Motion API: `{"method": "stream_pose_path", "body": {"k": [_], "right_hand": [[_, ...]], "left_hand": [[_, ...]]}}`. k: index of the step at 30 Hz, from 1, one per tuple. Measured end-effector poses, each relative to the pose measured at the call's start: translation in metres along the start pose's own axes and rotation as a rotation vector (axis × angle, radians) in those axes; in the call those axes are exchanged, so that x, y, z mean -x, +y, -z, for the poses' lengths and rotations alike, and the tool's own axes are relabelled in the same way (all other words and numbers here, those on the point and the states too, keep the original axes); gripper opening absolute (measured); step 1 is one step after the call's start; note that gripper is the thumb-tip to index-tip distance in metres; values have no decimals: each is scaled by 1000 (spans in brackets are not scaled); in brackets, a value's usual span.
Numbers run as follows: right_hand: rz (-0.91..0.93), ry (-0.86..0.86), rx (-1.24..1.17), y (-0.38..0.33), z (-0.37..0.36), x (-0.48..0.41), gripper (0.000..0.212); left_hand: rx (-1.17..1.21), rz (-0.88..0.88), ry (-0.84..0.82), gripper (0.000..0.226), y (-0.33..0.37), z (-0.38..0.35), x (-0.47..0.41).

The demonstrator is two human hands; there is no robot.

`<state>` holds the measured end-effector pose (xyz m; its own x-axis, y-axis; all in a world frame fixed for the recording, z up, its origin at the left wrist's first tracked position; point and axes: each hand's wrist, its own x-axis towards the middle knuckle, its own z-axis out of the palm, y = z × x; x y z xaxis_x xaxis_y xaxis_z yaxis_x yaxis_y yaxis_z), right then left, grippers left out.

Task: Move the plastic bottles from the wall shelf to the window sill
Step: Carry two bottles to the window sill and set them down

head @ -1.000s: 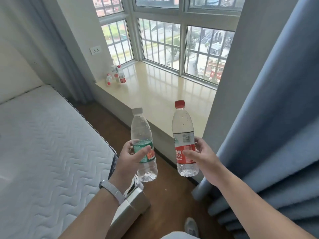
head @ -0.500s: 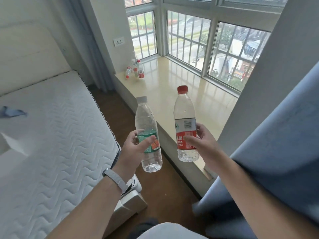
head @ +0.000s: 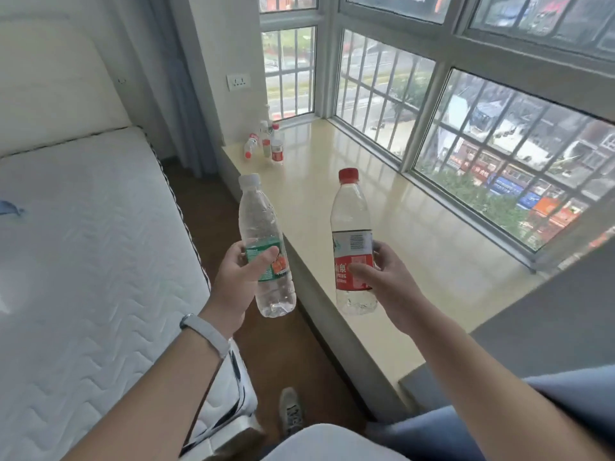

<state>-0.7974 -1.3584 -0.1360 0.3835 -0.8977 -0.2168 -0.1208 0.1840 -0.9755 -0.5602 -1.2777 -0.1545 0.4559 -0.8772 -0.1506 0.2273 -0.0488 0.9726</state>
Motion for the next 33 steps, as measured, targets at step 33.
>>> {"method": "stream_pose_path", "body": {"k": [33], "right_hand": [[-71, -150, 53, -60, -122, -368, 59]], "left_hand": [[-38, 32, 240, 29, 40, 97, -318]]}}
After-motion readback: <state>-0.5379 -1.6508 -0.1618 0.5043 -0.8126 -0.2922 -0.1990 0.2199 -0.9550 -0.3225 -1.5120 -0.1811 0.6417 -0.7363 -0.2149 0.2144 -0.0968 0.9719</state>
